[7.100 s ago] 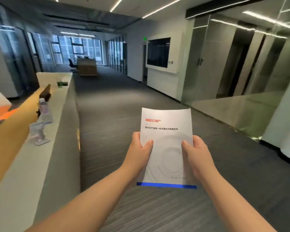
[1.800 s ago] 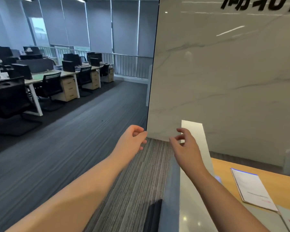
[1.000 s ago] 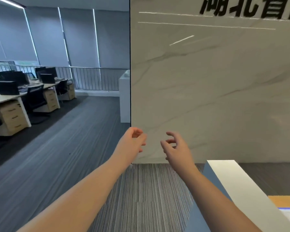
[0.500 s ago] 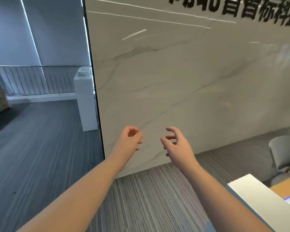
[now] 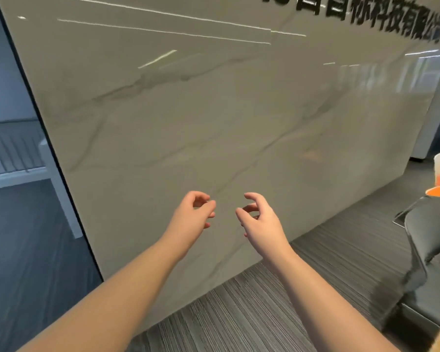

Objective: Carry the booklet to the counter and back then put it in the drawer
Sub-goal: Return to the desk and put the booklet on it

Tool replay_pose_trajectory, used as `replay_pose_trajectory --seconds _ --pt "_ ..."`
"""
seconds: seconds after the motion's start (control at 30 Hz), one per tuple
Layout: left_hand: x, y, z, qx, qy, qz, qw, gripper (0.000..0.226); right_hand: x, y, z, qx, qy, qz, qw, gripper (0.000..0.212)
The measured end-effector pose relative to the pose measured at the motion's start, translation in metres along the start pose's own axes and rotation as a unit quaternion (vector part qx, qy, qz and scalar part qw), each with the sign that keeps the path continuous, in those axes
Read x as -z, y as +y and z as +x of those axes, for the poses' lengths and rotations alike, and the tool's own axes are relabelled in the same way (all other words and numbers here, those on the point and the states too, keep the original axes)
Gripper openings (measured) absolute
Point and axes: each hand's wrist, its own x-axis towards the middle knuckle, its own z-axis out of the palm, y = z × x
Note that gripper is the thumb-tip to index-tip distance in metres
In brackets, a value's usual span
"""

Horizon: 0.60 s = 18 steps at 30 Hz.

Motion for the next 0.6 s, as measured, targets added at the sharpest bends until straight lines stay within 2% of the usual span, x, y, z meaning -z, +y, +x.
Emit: replay_pose_trajectory --seconds 0.2,0.33,0.6 --pt "-0.076 -0.010 0.113 -0.009 -0.078 -0.014 0.997 0.004 0.037 0.035 0.097 -0.017 0.056 -0.039 0.998 0.038" --pt "-0.144 -0.028 0.184 -0.014 -0.146 -0.028 0.989 0.004 0.075 0.072 0.157 -0.042 0.122 -0.057 0.990 0.037" --pt "-0.295 -0.037 0.316 -0.034 -0.299 -0.054 0.952 0.009 0.164 0.120 0.273 -0.079 0.284 -0.118 0.948 0.039"
